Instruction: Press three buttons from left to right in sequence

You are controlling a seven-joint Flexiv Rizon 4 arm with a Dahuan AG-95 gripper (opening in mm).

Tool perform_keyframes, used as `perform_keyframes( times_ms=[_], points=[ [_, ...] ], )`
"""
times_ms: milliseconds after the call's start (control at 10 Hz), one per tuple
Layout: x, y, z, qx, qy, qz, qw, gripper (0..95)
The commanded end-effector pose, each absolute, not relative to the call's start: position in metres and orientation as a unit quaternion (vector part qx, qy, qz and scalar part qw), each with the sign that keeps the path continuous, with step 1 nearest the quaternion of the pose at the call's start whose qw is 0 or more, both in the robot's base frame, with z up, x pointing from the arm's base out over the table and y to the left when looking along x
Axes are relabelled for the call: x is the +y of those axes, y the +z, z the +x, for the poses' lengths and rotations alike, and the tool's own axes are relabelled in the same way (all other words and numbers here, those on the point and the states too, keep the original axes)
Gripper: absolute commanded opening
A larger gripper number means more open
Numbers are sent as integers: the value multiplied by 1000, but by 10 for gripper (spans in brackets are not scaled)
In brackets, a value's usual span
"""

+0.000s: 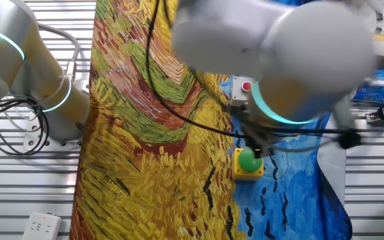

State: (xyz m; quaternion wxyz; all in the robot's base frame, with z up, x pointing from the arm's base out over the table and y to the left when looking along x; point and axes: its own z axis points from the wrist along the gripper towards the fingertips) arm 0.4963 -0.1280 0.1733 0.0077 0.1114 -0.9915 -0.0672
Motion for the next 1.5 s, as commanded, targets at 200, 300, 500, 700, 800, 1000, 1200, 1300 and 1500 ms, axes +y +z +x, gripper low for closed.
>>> perform_keyframes(
  times_ms=[200, 300, 500, 700, 800, 1000, 1200, 1300, 1500],
  points=[
    [-135, 204, 528, -991, -102, 79, 34, 0],
    [-135, 204, 527, -991, -101, 80, 34, 0],
    [-134, 203, 524, -991, -96, 85, 37, 0],
    [-135, 195, 525, -990, -99, 89, 36, 0],
    [-135, 192, 525, -990, -104, 91, 35, 0],
    [-134, 194, 522, -989, -104, 101, 35, 0],
    [-134, 193, 519, -988, -99, 108, 43, 0],
    [-134, 193, 518, -988, -96, 109, 46, 0],
    [-134, 193, 517, -988, -96, 109, 45, 0]
  ],
)
